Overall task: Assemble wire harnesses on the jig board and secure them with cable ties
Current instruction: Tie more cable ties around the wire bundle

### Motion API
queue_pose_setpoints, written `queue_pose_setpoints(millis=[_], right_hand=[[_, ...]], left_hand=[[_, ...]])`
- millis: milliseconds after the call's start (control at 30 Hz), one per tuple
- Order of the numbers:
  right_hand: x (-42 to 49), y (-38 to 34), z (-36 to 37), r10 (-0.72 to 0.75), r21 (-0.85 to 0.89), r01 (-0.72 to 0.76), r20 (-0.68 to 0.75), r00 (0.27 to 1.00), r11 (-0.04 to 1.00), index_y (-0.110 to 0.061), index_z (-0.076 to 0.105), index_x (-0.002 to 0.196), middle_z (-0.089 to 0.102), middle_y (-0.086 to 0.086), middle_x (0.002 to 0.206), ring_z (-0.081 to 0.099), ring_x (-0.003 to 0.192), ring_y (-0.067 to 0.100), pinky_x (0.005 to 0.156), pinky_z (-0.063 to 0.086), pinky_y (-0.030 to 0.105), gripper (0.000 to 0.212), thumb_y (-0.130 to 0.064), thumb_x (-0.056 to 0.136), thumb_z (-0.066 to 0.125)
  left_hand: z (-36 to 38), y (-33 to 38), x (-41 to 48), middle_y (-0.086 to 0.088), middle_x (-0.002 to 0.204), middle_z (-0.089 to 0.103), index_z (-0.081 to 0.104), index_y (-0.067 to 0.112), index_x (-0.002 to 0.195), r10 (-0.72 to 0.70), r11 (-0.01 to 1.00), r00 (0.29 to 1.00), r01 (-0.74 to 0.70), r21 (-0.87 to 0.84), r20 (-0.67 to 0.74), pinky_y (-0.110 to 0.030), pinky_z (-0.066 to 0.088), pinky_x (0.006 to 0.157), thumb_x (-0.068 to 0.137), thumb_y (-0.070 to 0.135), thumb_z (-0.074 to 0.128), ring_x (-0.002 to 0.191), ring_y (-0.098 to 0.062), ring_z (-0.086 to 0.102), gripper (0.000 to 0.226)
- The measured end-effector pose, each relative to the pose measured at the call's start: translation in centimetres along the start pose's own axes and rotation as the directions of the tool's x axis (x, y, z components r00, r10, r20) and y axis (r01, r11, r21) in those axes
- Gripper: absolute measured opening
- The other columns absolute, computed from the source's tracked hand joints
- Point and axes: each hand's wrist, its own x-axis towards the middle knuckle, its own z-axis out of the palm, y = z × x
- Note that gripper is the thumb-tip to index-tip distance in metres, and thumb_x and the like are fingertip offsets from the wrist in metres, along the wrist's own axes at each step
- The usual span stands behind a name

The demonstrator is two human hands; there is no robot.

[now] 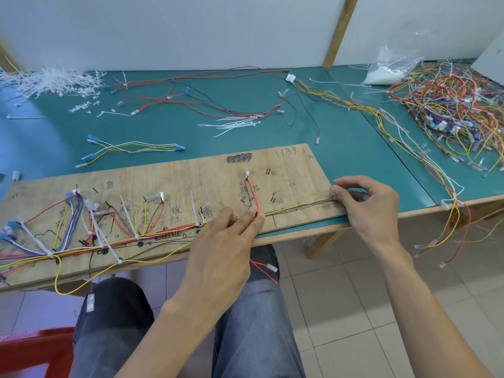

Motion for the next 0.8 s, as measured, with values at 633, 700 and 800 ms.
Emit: queue_pose_setpoints(millis=[633, 700, 800], right_hand=[[-14.3, -3.3, 5.8, -0.169, -0.078, 0.193, 0.243, 0.955, 0.978, -0.023, 0.075, 0.111, 0.073, -0.017, 0.101, 0.069, 0.096, 0.002, 0.086, 0.057, 0.030, 0.022, -0.041, 0.097, 0.074], [-15.1, -3.3, 6.8, -0.043, -0.045, 0.066, 0.397, 0.917, 0.997, -0.028, 0.075, 0.120, 0.075, -0.018, 0.099, 0.071, 0.096, 0.000, 0.085, 0.057, 0.023, 0.031, -0.048, 0.096, 0.075], [-14.9, -3.8, 7.2, 0.042, 0.127, -0.104, 0.419, 0.907, 0.986, -0.029, 0.080, 0.101, 0.073, -0.008, 0.075, 0.070, 0.068, 0.009, 0.066, 0.059, 0.030, 0.005, -0.027, 0.097, 0.077]], left_hand=[[-1.9, -1.3, 0.5, 0.023, 0.147, 0.056, 0.043, 0.035, 0.154, 0.039, 0.995, 0.989, -0.025, -0.097, 0.146, -0.031, 0.050, 0.081, 0.077, 0.005, 0.060, 0.114, -0.014, 0.046, 0.084], [-2.4, -1.4, 0.5, 0.016, 0.122, 0.067, 0.042, 0.033, 0.150, 0.038, 0.993, 0.987, -0.020, -0.118, 0.156, -0.031, 0.047, 0.072, 0.073, 0.001, 0.061, 0.110, -0.013, 0.044, 0.085], [-3.0, -1.7, 0.7, 0.009, 0.096, 0.052, 0.035, 0.035, 0.149, 0.000, 0.988, 0.982, 0.030, -0.154, 0.189, -0.028, 0.033, 0.060, 0.075, 0.001, 0.064, 0.098, -0.011, 0.035, 0.086]])
